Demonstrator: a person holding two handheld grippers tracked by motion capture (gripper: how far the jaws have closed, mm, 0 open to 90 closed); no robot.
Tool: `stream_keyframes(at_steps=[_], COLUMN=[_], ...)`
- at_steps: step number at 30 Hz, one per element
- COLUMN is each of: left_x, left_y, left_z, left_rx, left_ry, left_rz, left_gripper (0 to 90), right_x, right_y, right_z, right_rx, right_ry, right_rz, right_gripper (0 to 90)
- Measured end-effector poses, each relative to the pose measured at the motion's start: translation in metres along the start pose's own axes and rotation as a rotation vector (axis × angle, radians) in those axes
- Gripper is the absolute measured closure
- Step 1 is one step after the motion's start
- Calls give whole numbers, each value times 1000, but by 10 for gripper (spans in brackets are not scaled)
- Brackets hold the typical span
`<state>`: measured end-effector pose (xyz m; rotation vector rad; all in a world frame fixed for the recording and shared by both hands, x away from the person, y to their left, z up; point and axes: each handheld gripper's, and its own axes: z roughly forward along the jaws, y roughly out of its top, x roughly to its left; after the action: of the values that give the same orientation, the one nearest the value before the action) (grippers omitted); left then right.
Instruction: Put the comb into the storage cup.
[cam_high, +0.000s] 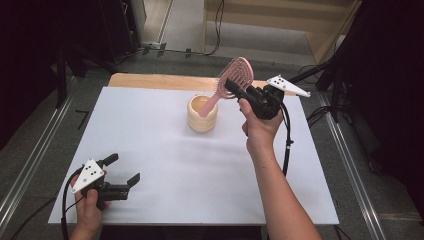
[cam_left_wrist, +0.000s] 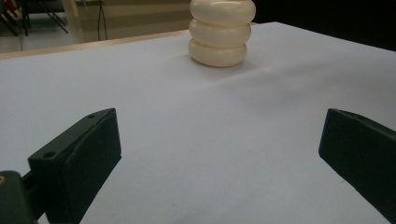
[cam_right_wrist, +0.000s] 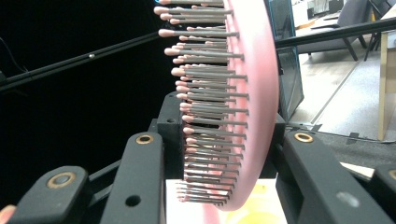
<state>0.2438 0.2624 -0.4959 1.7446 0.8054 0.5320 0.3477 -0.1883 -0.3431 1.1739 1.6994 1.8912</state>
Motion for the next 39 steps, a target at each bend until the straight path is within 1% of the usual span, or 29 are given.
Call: stream_keyframes(at_steps=[8,23,33,39], left_x=[0,0,0,0], left_y=[0,0,0,0], left_z=[0,0,0,0], left_rx=[1,1,-1,0], left_ry=[-2,-4,-7,-7], left_rz=[1,1,-1,0], left_gripper=[0,0,0,0], right_x=[-4,-17,-23,-26], right_y=[0,-4,-10,-14], right_z=[6,21,32,40], right_rx=[-4,-6,9,24], right_ry=[-11,-39,-58,-75], right_rz=[0,8,14,4], right_gripper=[620,620,619,620])
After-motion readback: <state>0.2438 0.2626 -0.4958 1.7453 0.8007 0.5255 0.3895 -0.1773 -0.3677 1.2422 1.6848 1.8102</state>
